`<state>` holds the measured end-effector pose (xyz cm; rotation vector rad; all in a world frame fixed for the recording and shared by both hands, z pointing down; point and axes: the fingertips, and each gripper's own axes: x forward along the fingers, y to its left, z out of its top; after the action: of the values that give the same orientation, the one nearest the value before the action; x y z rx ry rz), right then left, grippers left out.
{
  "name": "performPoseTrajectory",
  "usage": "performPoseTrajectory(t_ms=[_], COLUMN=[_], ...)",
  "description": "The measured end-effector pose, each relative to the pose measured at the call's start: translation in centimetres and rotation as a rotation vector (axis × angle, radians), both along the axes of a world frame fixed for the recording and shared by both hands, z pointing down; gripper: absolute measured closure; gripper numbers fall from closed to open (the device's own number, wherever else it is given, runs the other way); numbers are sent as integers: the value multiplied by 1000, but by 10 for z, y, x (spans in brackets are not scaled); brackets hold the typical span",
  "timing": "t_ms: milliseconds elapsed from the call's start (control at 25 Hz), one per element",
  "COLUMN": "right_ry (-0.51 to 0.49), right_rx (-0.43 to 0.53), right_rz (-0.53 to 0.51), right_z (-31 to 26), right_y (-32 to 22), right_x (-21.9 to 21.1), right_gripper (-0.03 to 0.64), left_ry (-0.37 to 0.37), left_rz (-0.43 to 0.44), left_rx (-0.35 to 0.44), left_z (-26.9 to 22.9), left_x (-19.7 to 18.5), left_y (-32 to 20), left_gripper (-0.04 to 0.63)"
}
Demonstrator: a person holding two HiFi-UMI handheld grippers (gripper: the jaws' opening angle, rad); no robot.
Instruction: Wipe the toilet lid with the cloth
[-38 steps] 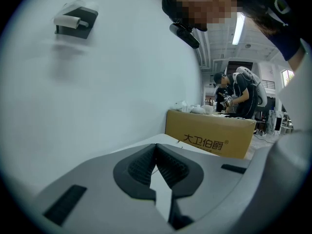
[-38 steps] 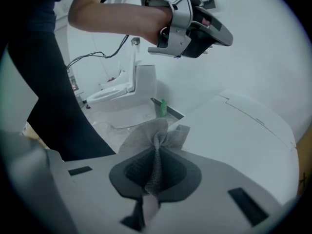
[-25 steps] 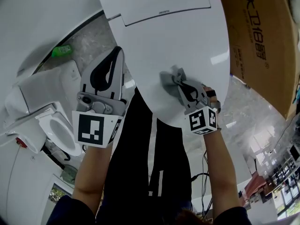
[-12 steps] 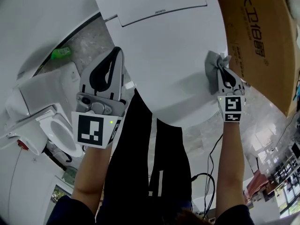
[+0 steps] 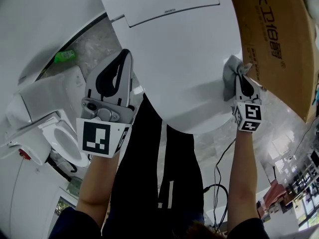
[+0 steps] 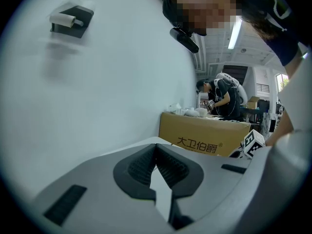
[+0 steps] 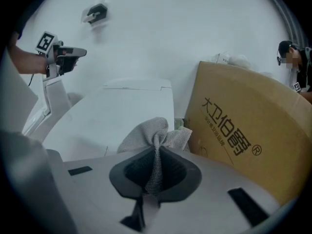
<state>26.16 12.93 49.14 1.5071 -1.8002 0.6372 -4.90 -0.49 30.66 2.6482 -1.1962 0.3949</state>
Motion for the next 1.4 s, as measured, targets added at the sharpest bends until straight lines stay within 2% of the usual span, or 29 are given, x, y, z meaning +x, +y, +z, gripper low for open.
performPoseTrajectory(t_ms=[280, 560, 800, 1160, 1400], right_ry=[-10, -29, -88, -173, -165], right_rx=[-21, -28, -25, -45, -68], right_rz=[-132, -312, -443, -679, -846], right_z=[-1, -3, -6, -5, -4], right_y=[13, 17, 26, 60, 90], right_x=[-40, -104, -166, -261, -293], right_gripper=[580, 580, 580, 580, 580], left_ry=[6, 0, -3, -7, -6], left_rz=[6, 2, -3, -9, -10], left_rx=[8, 6, 4, 2, 8], left_z=[0, 1, 2, 5, 4], left_x=[0, 0, -1, 1, 2], left_y=[0, -1, 2, 5, 5], left_gripper=[581, 581, 581, 581, 581])
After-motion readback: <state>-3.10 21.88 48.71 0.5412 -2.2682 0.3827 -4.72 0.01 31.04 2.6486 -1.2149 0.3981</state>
